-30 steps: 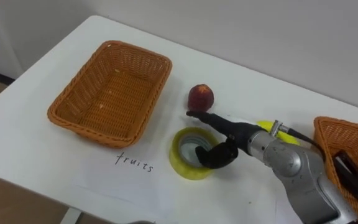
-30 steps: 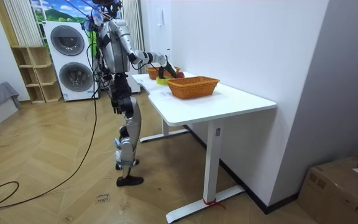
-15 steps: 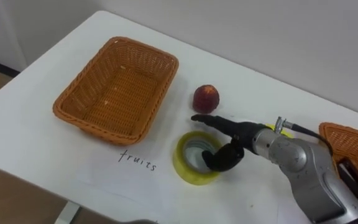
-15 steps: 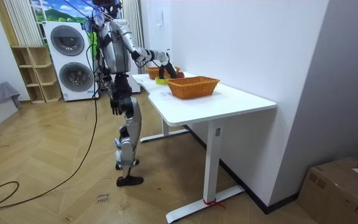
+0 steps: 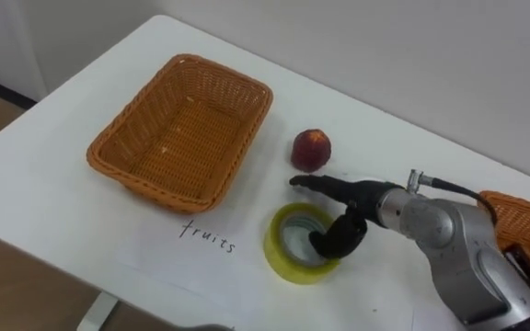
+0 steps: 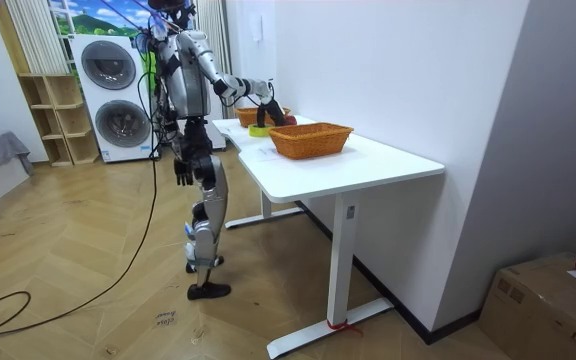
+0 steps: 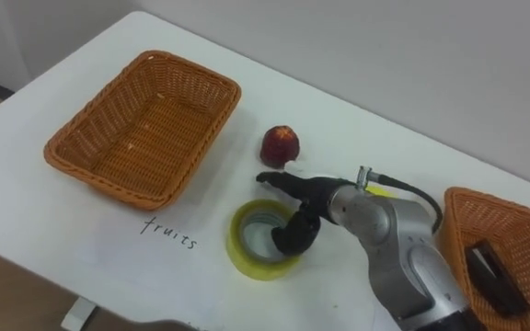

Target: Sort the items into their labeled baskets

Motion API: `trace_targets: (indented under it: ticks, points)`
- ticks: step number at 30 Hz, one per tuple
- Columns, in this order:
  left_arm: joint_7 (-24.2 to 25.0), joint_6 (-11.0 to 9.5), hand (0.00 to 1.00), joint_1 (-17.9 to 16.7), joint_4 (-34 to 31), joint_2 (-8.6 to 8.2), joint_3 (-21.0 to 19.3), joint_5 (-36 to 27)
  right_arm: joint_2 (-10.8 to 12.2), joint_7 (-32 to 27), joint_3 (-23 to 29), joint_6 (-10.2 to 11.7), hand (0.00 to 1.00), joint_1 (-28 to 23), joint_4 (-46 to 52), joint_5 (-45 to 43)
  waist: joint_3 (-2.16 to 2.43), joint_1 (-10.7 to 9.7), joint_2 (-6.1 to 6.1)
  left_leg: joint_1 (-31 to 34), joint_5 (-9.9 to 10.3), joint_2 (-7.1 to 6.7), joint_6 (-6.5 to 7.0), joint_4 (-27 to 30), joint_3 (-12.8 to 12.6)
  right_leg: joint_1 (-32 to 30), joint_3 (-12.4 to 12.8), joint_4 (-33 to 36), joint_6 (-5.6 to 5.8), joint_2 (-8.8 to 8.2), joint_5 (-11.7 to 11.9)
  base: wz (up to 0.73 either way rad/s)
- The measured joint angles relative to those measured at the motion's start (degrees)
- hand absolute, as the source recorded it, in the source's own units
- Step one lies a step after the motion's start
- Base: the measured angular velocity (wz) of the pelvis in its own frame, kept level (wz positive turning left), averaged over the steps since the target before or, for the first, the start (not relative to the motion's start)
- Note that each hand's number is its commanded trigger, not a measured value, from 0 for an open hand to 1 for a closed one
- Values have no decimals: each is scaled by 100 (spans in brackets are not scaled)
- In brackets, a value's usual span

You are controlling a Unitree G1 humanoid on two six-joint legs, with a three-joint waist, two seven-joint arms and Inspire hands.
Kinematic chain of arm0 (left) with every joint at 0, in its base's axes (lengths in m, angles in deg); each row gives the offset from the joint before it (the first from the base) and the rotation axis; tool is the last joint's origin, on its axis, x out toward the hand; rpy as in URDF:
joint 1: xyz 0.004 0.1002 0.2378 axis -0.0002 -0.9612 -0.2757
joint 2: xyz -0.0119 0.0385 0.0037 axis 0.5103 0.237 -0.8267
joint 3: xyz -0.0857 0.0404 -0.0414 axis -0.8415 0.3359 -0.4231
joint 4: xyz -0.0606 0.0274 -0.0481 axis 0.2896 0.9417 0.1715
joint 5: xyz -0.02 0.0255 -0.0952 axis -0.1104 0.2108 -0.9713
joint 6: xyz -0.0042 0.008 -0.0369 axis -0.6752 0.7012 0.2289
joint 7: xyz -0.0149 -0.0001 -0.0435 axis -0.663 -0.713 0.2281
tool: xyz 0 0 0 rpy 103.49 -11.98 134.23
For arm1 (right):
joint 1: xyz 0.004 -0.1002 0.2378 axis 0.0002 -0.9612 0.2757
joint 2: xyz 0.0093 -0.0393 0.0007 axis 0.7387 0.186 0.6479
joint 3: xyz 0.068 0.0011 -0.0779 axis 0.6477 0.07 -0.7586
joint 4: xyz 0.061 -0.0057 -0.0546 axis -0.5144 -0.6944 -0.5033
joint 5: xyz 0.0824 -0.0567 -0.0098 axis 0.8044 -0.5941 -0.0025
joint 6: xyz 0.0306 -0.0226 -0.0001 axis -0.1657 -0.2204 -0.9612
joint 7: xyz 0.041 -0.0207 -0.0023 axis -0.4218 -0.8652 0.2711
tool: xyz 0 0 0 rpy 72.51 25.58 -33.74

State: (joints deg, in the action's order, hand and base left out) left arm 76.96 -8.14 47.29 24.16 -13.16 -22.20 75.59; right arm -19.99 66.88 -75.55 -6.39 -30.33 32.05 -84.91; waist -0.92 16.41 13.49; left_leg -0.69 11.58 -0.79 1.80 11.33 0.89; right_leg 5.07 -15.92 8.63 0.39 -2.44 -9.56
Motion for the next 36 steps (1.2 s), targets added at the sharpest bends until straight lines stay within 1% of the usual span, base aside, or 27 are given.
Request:
trace_targets:
  ticks: [3, 4, 5, 6, 7, 12, 16, 18, 19, 21, 23, 26, 32, 36]
  points:
    - [2, -3, 0, 6, -7, 28, 1, 1, -32, 8, -1, -31, 0, 16, 0, -7, -29, 4, 61, 1, 0, 0, -1, 1, -1, -11, 0, 0, 0, 7, 0, 0]
    - [5, -3, 0, 8, -7, 27, 3, 1, -32, 10, -1, -48, 0, 16, 0, -11, -31, 4, 66, 1, 0, 0, -1, 0, -1, -13, 0, 0, 0, 7, 0, 0]
    - [11, -5, 0, 11, -7, 27, 9, 1, -33, 29, -1, -77, 22, 16, 0, -36, -32, 4, 67, 2, 0, 1, 0, -1, -1, -16, 2, 0, 0, 6, 0, 0]
    - [11, -6, 0, 19, -7, 29, 1, 1, -33, 65, -1, -80, 92, 20, 1, -103, -31, 9, 67, 0, 0, 1, 0, -2, -1, -17, 5, 0, 0, 6, 0, 0]
    - [11, -6, 0, 24, -7, 31, -9, 1, -33, 78, -1, -76, 100, 26, 2, -148, -31, 14, 67, -1, 0, 1, 0, -2, -1, -18, 7, 0, 0, 6, 0, 0]
    - [-5, -23, 0, 131, 41, 27, -29, 2, -32, 87, 0, -101, 100, 45, 8, -299, -31, 115, 64, -8, 0, 5, 0, -7, -8, -17, 14, -2, 0, 10, 0, 0]
    - [-30, -34, 0, 127, 41, 24, -27, 3, -30, 57, 0, -126, 100, 156, -4, -422, -34, 154, 54, -15, 0, 8, -1, -4, -8, -11, 14, -3, 0, 11, 0, 0]
    - [-65, -34, 0, 114, 41, 25, -24, 5, -30, 74, -1, -124, 100, 176, -4, -438, -36, 204, 35, -31, 0, 5, -1, -3, -5, 6, 5, -4, 0, 11, 0, 0]
    - [-75, -35, 0, 120, 45, 25, -10, 5, -30, 116, -9, -124, 100, 176, -5, -440, -45, 227, 22, -39, 0, 5, 0, -4, -5, 13, 3, -2, 0, 11, 0, 0]
    - [-119, -46, 0, 128, 53, 16, 44, 4, -30, 168, -22, -128, 100, 192, -30, -467, -87, 277, -36, -68, 0, 4, 0, -6, -4, 49, 3, -3, 0, 9, 0, 0]
    - [-124, -46, 0, 127, 55, 16, 54, 4, -29, 200, -39, -116, 100, 197, -46, -473, -107, 290, -75, -79, 0, 4, -1, -8, -2, 57, 2, -2, 0, 9, 0, 0]
    - [-128, -45, 0, 119, 70, 17, 61, 3, -30, 244, -47, -118, 100, 216, -57, -486, -96, 291, -99, -82, -1, 2, -3, -9, -3, 56, 3, -2, 0, 14, 0, 0]
    - [-127, -44, 0, 126, 129, -10, 78, 3, -30, 283, -54, -120, 100, 217, -61, -458, -91, 286, -96, -90, -3, 5, -6, -6, -8, 60, 0, -2, 0, 16, 0, 0]
    - [-171, -53, 0, 147, 129, -6, 206, -6, -30, 232, -54, -119, 100, 217, -77, -348, -89, 273, -97, -85, -3, 8, -5, 1, -7, 61, -10, -2, 0, 8, 0, 0]
